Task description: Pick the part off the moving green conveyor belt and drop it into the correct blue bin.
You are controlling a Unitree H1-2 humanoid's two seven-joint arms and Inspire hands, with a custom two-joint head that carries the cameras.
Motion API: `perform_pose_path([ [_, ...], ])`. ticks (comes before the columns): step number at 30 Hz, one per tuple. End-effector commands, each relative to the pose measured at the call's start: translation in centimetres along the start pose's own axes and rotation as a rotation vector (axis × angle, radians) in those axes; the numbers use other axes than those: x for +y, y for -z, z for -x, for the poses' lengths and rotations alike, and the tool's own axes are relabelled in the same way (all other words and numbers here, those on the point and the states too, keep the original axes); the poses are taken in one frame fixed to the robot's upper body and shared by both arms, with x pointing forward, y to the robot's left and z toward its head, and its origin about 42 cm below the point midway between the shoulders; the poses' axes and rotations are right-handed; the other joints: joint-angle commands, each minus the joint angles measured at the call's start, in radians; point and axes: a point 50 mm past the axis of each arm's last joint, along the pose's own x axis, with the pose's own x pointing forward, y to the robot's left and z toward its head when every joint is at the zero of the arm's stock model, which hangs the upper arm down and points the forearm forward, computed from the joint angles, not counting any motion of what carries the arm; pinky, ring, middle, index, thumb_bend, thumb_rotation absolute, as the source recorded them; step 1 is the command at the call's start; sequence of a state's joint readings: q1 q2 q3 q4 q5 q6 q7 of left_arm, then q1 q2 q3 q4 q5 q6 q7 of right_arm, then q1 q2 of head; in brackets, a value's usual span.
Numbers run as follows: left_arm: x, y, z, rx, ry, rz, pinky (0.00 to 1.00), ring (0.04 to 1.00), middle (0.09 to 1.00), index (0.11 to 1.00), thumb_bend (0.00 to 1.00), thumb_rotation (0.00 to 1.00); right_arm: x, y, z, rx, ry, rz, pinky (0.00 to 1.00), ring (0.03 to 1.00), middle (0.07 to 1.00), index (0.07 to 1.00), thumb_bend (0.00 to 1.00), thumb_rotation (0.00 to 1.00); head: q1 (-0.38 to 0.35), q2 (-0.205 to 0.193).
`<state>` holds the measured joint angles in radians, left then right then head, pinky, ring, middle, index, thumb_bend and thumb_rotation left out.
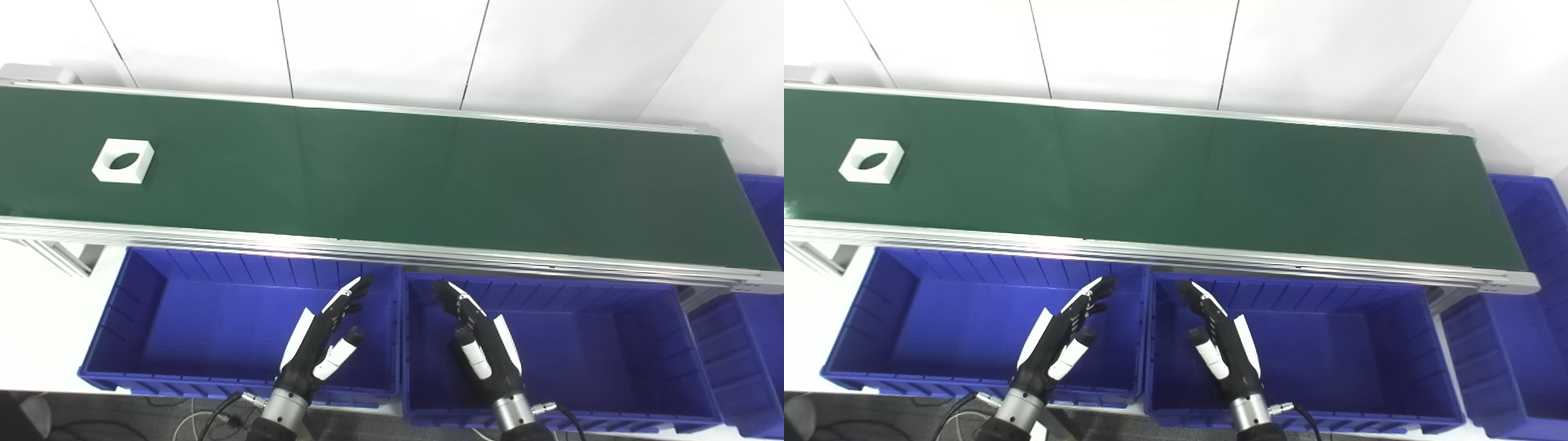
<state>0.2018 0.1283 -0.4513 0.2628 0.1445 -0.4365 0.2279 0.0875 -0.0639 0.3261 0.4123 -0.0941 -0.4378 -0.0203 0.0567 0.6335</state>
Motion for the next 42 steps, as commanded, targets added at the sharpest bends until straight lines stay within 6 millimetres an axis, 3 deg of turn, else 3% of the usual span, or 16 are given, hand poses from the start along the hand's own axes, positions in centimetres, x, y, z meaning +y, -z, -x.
perform_pose_path([
  [1,0.3,-0.7,-0.5,-0.053,-0.010,0.008,0.85,0.901,0.914,0.890,0.78,1.00,0.0,-1.1,-0.8,-0.065,0.006,-0.003,0.88,0.888,0.868,0.859,0.86,1.00,0.005,-0.005],
  [4,0.2,-0.5,-0.6,-0.048,-0.006,0.005,0.85,0.900,0.916,0.891,0.79,1.00,-0.1,-0.9,-0.8,-0.060,0.006,-0.005,0.88,0.889,0.869,0.859,0.86,1.00,0.013,-0.013],
  [12,-0.5,0.7,-0.9,-0.004,-0.002,0.007,0.84,0.901,0.911,0.881,0.82,0.99,-0.7,0.3,-0.6,-0.012,0.002,0.001,0.88,0.893,0.874,0.864,0.89,1.00,0.084,-0.121],
  [20,-1.1,1.3,-1.5,0.008,-0.006,-0.025,0.78,0.861,0.873,0.845,0.82,0.97,-1.2,1.1,-0.8,0.018,0.004,0.025,0.89,0.893,0.870,0.855,0.90,1.00,0.146,-0.165],
  [42,-1.7,1.4,-2.0,0.005,-0.011,-0.030,0.73,0.832,0.855,0.816,0.87,0.89,-1.6,1.4,-0.9,0.030,0.005,0.029,0.92,0.906,0.874,0.861,0.88,1.00,0.179,-0.172],
])
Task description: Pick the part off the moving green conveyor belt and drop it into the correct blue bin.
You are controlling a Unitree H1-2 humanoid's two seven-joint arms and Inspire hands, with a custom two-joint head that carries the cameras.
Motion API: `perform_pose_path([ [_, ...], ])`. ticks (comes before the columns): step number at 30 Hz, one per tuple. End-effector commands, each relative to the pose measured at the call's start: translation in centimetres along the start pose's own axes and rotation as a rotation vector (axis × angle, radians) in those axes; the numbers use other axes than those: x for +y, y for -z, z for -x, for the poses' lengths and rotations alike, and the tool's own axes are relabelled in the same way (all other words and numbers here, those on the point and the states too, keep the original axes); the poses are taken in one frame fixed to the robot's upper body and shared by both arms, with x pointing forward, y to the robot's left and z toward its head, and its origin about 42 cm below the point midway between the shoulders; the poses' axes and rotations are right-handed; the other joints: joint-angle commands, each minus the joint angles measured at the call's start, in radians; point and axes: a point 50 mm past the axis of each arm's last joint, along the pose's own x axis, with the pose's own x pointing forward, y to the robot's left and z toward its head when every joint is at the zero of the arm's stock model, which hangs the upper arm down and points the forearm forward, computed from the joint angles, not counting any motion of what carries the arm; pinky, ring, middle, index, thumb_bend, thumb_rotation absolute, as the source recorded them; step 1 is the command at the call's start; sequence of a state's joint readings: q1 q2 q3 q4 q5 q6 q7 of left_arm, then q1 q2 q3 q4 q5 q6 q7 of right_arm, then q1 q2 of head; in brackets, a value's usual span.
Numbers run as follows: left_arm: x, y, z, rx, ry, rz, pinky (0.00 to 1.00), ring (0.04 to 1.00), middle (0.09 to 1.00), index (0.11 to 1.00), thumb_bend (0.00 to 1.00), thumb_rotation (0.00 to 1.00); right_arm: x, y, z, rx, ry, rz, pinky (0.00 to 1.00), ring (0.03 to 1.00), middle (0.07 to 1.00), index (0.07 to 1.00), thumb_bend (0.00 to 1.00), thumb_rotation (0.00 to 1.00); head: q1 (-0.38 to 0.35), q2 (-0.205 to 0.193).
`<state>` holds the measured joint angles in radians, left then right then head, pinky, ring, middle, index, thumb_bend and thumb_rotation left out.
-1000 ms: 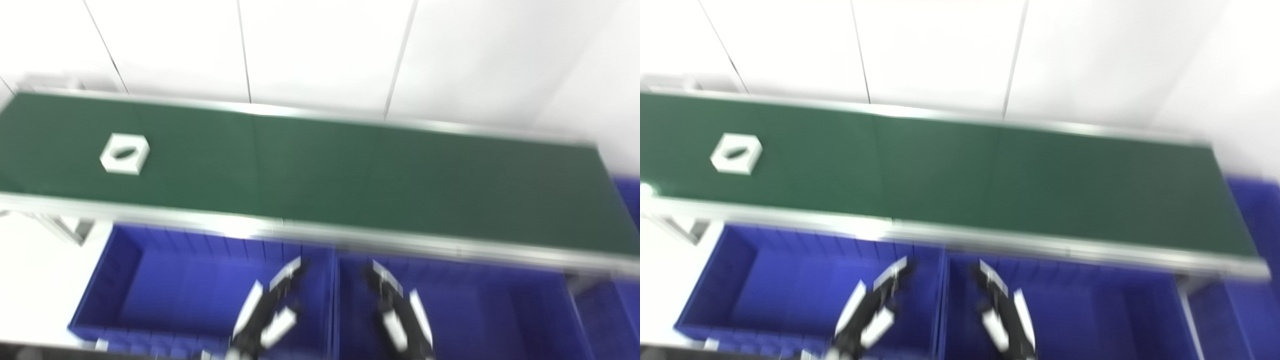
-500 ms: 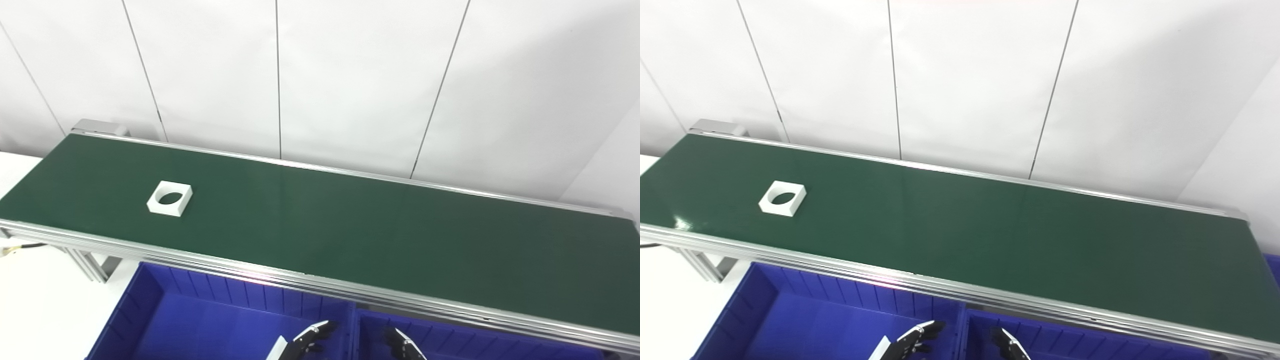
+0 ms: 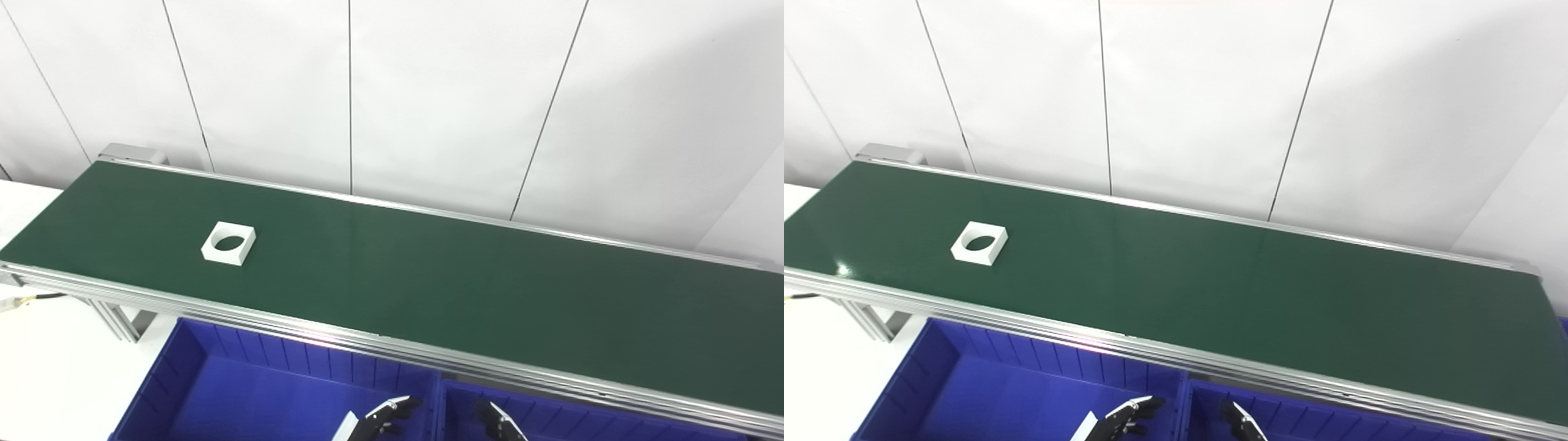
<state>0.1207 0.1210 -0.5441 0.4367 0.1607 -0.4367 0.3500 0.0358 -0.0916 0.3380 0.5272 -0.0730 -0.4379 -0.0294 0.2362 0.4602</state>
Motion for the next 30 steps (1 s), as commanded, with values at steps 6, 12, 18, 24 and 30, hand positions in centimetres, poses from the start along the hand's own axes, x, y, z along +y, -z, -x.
perform_pose_path([
  [6,0.0,-2.2,-1.0,-0.118,-0.001,-0.001,0.73,0.827,0.851,0.814,0.86,0.87,-0.4,-0.5,-0.4,-0.043,0.014,0.005,0.91,0.904,0.870,0.859,0.88,1.00,0.003,0.003],
  [12,1.1,-6.1,-2.1,-0.302,0.014,-0.037,0.75,0.811,0.834,0.806,0.90,0.74,-0.3,-0.5,-0.4,-0.043,0.013,0.011,0.91,0.899,0.868,0.861,0.87,1.00,0.004,0.003],
  [18,2.9,-10.7,-2.9,-0.496,-0.026,-0.062,0.72,0.770,0.791,0.767,0.98,0.62,-0.1,-0.5,-0.6,-0.042,0.013,0.000,0.92,0.900,0.868,0.863,0.86,1.00,0.002,-0.002],
  [24,5.4,-14.3,-4.0,-0.662,-0.067,-0.134,0.75,0.796,0.817,0.794,0.96,0.66,0.1,-0.6,-0.8,-0.045,0.013,0.006,0.90,0.890,0.866,0.867,0.84,1.00,-0.003,-0.008],
  [30,8.2,-17.6,-5.4,-0.814,-0.084,-0.334,0.81,0.839,0.866,0.851,0.90,0.70,0.2,-0.6,-0.8,-0.043,0.017,0.010,0.89,0.887,0.867,0.867,0.86,1.00,-0.004,-0.011],
])
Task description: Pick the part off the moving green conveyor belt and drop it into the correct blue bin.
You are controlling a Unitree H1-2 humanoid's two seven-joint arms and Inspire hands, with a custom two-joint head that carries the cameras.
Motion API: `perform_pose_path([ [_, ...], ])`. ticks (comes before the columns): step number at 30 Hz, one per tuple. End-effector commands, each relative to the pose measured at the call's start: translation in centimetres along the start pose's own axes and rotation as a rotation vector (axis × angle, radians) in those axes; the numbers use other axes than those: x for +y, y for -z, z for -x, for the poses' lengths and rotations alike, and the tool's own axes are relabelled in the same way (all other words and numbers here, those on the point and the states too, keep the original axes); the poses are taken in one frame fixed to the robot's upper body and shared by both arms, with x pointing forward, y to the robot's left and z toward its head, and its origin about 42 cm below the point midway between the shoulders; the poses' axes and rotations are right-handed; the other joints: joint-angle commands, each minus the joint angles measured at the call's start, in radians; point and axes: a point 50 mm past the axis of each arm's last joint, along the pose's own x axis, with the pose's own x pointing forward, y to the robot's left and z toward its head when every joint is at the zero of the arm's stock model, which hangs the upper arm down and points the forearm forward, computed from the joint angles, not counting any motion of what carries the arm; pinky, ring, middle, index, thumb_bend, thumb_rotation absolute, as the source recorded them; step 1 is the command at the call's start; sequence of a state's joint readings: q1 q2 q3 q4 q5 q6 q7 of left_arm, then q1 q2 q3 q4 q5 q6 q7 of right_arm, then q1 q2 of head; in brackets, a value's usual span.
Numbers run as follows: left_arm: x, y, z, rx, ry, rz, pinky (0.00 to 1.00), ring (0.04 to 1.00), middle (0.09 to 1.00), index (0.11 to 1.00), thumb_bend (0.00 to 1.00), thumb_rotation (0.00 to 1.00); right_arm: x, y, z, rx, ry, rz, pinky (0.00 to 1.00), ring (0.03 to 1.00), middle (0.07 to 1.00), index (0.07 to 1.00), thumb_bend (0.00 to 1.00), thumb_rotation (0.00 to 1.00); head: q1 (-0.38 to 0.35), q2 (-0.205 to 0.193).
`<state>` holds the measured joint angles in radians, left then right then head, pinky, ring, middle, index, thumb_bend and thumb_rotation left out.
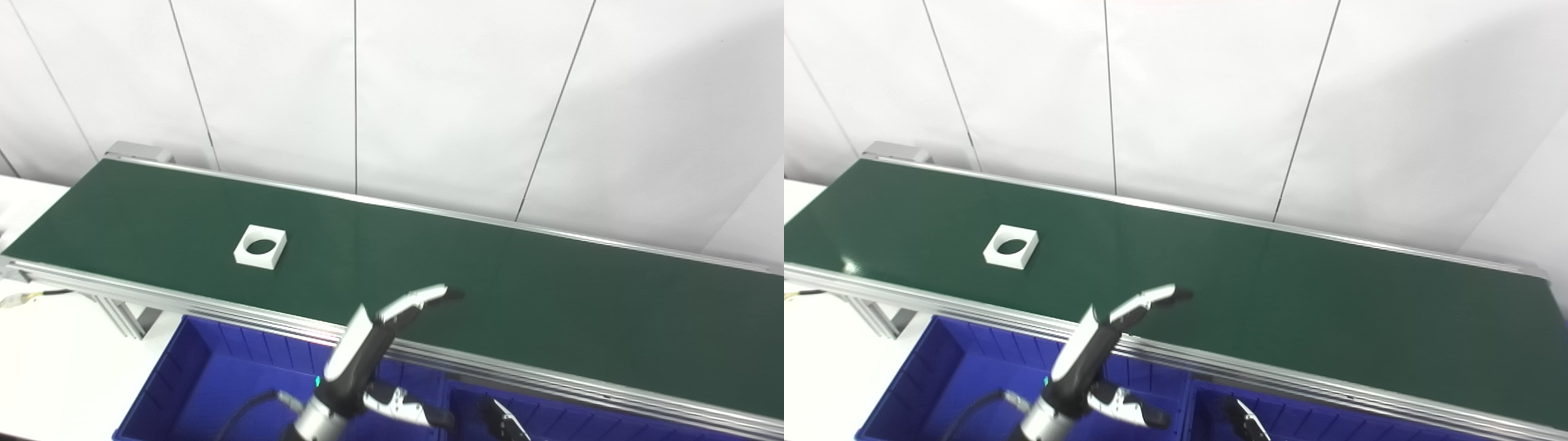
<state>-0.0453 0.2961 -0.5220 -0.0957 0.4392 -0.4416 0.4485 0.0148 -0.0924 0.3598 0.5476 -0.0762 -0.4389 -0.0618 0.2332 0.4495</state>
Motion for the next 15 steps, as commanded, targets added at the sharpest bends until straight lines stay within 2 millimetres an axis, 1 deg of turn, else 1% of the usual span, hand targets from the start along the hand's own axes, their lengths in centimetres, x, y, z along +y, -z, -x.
perform_pose_path([
  [1,1.7,-0.7,-2.1,-0.113,0.009,-0.087,0.81,0.844,0.869,0.855,0.90,0.71,0.1,-0.5,-0.3,-0.040,0.010,-0.003,0.90,0.889,0.868,0.866,0.86,1.00,-0.001,-0.004],
  [3,3.2,-0.3,-3.7,-0.144,0.034,-0.180,0.82,0.849,0.872,0.856,0.89,0.72,0.1,-0.4,-0.3,-0.038,0.011,0.002,0.90,0.890,0.868,0.865,0.86,1.00,-0.002,-0.006],
  [6,5.3,0.2,-5.8,-0.177,0.062,-0.286,0.82,0.858,0.878,0.853,0.90,0.70,0.1,-0.4,-0.4,-0.035,0.012,0.005,0.89,0.891,0.869,0.866,0.88,1.00,-0.003,-0.009],
  [7,6.0,0.4,-6.6,-0.188,0.066,-0.326,0.79,0.839,0.867,0.836,0.92,0.66,0.1,-0.3,-0.4,-0.034,0.012,0.006,0.89,0.890,0.869,0.864,0.88,1.00,-0.003,-0.009],
  [9,7.5,0.9,-8.2,-0.205,0.081,-0.407,0.77,0.827,0.855,0.817,0.94,0.61,0.2,-0.4,-0.5,-0.034,0.012,0.001,0.90,0.893,0.870,0.862,0.89,1.00,-0.004,-0.009],
  [10,8.1,1.1,-8.7,-0.209,0.090,-0.438,0.77,0.825,0.848,0.809,0.95,0.57,0.2,-0.4,-0.5,-0.035,0.012,0.000,0.90,0.893,0.871,0.863,0.89,1.00,-0.005,-0.010],
  [13,9.6,1.8,-10.1,-0.209,0.116,-0.526,0.78,0.825,0.844,0.805,0.96,0.54,0.2,-0.4,-0.5,-0.035,0.010,-0.002,0.90,0.894,0.870,0.863,0.89,1.00,-0.005,-0.011],
  [15,10.8,2.6,-11.1,-0.200,0.129,-0.592,0.78,0.827,0.845,0.810,0.98,0.46,0.3,-0.4,-0.5,-0.033,0.009,-0.012,0.90,0.895,0.868,0.859,0.90,1.00,-0.005,-0.012],
])
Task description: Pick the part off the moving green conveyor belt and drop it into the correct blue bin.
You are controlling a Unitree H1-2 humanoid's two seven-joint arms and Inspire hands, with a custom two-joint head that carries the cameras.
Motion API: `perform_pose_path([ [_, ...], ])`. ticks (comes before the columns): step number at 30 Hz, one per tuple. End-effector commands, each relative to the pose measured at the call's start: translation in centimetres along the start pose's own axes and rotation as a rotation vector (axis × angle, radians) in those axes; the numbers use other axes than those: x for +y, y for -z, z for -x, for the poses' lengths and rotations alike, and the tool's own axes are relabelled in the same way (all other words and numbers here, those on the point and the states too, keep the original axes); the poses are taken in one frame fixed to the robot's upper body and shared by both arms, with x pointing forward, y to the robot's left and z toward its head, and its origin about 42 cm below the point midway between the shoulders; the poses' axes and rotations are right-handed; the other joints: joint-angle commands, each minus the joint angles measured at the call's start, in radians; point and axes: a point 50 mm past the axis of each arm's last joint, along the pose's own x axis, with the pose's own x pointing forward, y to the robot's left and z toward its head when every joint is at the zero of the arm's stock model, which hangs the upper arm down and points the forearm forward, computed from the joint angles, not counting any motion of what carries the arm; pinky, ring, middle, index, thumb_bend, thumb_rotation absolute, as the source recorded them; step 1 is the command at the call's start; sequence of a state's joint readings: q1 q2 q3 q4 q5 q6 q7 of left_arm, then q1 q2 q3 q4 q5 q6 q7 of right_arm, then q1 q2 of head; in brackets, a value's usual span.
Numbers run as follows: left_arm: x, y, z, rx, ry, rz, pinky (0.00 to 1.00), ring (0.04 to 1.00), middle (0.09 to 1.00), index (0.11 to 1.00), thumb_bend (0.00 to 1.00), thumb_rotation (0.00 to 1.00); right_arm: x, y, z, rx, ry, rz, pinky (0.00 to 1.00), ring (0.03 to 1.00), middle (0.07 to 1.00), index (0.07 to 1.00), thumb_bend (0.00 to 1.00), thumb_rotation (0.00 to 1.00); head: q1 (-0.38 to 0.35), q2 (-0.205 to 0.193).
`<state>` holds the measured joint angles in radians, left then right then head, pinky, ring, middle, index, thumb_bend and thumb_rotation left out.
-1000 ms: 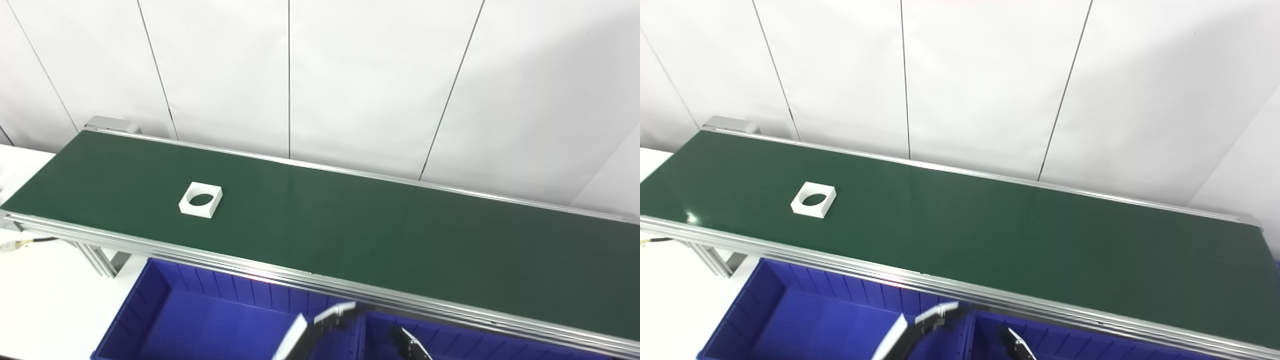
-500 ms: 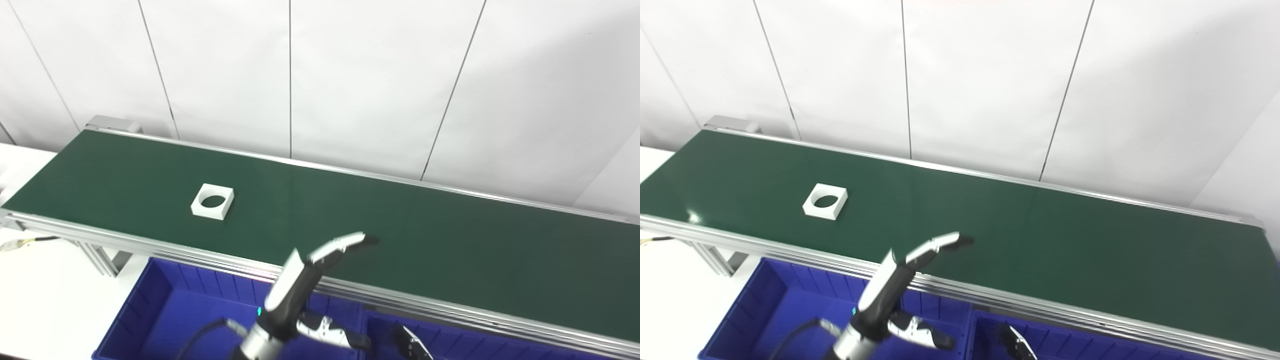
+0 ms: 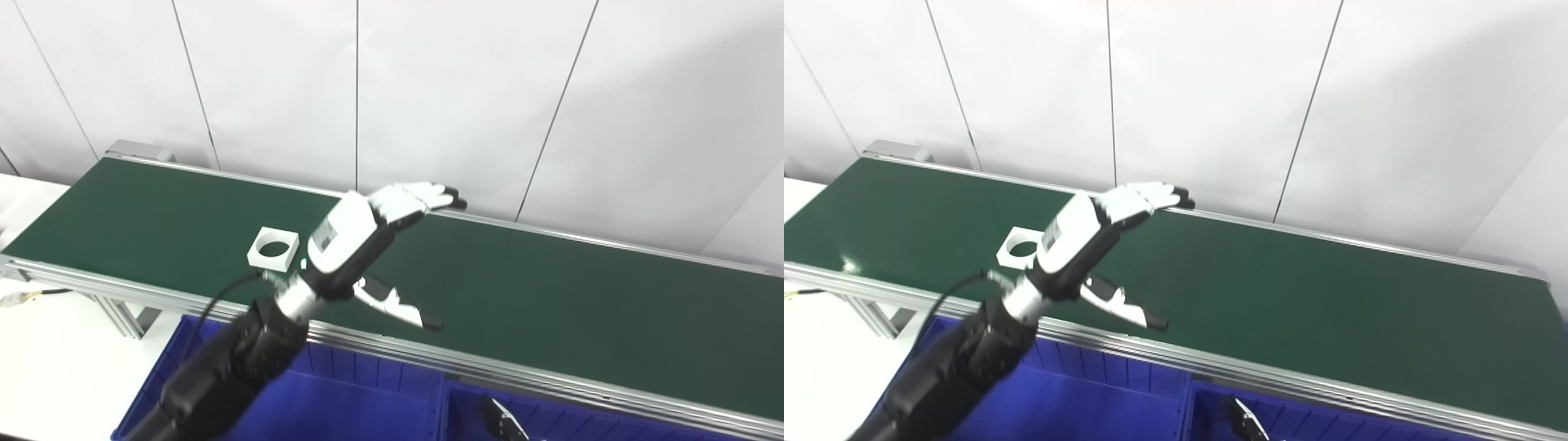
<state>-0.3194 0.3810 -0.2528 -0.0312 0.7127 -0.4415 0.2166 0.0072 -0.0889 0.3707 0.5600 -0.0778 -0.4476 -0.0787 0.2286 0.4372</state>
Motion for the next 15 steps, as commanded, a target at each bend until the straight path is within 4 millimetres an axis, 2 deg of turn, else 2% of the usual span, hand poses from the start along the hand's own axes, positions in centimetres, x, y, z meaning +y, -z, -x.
perform_pose_path([
  [1,1.7,1.7,-1.2,-0.015,0.006,-0.092,0.79,0.830,0.848,0.815,0.99,0.42,0.0,-0.3,-0.3,-0.027,0.004,-0.017,0.90,0.896,0.868,0.858,0.90,1.00,0.000,-0.001],
  [4,2.6,3.4,-1.8,0.018,0.053,-0.165,0.79,0.836,0.846,0.822,1.00,0.32,0.1,-0.3,-0.4,-0.025,0.003,-0.023,0.91,0.900,0.870,0.856,0.90,1.00,-0.002,-0.002],
  [10,3.8,6.2,-2.5,0.053,0.135,-0.259,0.78,0.805,0.823,0.809,1.00,0.28,0.2,-0.3,-0.7,-0.021,0.000,-0.021,0.91,0.898,0.867,0.853,0.89,1.00,-0.003,-0.008],
  [12,4.1,7.1,-2.7,0.075,0.172,-0.298,0.78,0.800,0.812,0.812,1.00,0.19,0.3,-0.2,-0.7,-0.020,-0.002,-0.022,0.91,0.901,0.871,0.858,0.90,1.00,-0.004,-0.009],
  [15,4.3,8.0,-2.8,0.100,0.202,-0.334,0.77,0.789,0.800,0.810,1.00,0.13,0.3,-0.3,-0.8,-0.020,-0.001,-0.018,0.91,0.900,0.869,0.856,0.89,1.00,-0.004,-0.010],
])
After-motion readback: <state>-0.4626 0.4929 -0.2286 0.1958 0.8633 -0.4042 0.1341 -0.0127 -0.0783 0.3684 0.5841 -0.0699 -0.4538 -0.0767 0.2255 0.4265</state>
